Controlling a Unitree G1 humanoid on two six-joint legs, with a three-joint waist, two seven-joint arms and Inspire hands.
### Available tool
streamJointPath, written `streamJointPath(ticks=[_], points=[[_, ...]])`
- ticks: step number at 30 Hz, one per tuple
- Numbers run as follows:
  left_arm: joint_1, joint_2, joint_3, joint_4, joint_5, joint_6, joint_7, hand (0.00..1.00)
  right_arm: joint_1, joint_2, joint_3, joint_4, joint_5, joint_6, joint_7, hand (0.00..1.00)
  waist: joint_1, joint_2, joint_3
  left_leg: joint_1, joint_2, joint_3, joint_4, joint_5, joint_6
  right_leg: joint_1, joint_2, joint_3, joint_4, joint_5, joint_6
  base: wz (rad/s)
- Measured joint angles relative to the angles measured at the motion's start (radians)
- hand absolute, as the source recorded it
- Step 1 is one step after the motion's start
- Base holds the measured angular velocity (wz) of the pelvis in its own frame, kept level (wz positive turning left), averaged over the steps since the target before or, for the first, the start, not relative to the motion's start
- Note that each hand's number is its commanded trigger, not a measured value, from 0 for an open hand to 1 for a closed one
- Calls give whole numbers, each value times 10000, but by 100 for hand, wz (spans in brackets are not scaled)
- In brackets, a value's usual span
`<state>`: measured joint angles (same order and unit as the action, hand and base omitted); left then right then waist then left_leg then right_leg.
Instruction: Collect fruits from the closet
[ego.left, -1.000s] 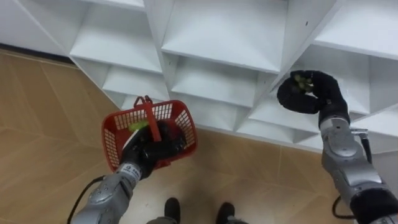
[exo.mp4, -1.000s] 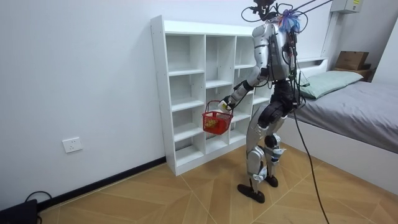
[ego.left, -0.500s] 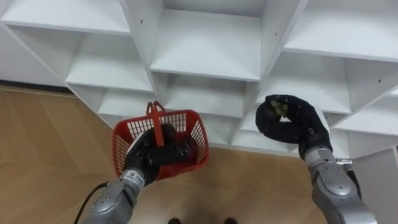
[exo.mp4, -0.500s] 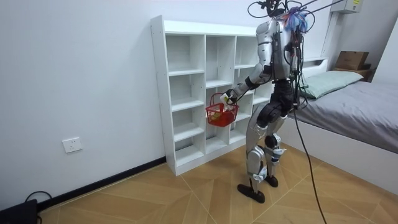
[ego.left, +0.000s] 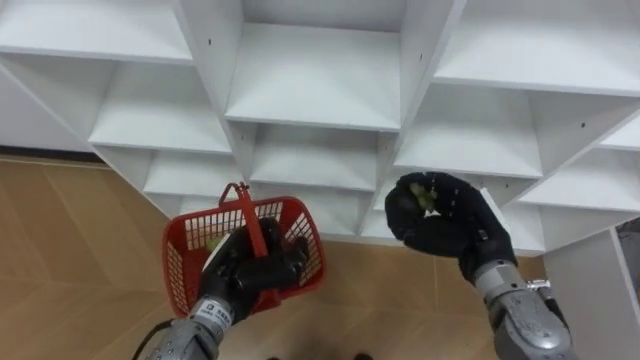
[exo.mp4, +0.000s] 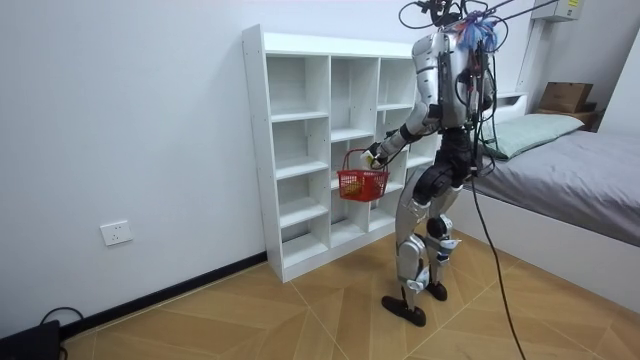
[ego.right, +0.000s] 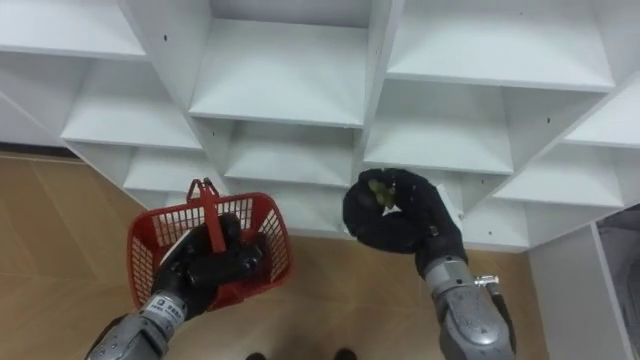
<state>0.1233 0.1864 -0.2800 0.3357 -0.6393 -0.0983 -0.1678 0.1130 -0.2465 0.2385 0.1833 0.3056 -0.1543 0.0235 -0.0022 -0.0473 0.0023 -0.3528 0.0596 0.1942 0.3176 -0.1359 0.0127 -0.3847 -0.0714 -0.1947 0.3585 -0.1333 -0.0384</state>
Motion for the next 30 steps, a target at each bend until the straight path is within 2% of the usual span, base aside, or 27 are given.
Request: streamJointPath(ticks=[6, 9, 11, 12, 14, 20, 30], points=[[-22, -192, -313, -2, -184, -201, -1, 100, 24, 166, 231, -100, -10, 0, 628, 100, 85, 15, 3, -16, -3, -14, -8, -4, 6, 17, 36, 56, -168, 67, 22, 0], [-38, -264, -415, -1, -179, -202, -22, 100, -23, 223, 248, -99, -13, 0, 660, 100, 147, 88, 51, -23, -13, -15, -41, -7, 10, -7, 37, 73, -169, 66, 25, 0], [-119, -328, -460, -1, -199, -202, -22, 100, -127, 292, 251, -99, 0, 0, 649, 100, 201, 199, 123, -33, -15, -14, -87, -8, 10, -25, 40, 78, -168, 66, 26, 0], [-157, -336, -482, -1, -207, -202, -22, 100, -162, 308, 251, -99, 0, 0, 649, 100, 215, 221, 135, -36, -16, -14, -91, -7, 10, -35, 41, 79, -168, 65, 27, 0], [-263, -409, -506, -2, -209, -229, -29, 100, -232, 357, 310, -99, 49, 0, 643, 100, 320, 262, 122, -89, -22, -14, -91, 0, 1, -124, 37, 76, -144, 63, 22, 0], [-420, -441, -710, -7, -275, -262, -29, 100, -374, 392, 569, -189, 55, 0, 777, 100, 340, 267, 118, -375, -14, -18, -65, 2, -4, -358, 16, -11, -141, 76, 5, 0], [-497, -405, -1035, -7, -584, -324, -153, 100, -600, 495, 983, -536, 76, -10, 770, 100, 349, 271, 118, -330, -19, -21, -130, -17, -21, -298, 59, -25, -319, 76, 6, 0]])
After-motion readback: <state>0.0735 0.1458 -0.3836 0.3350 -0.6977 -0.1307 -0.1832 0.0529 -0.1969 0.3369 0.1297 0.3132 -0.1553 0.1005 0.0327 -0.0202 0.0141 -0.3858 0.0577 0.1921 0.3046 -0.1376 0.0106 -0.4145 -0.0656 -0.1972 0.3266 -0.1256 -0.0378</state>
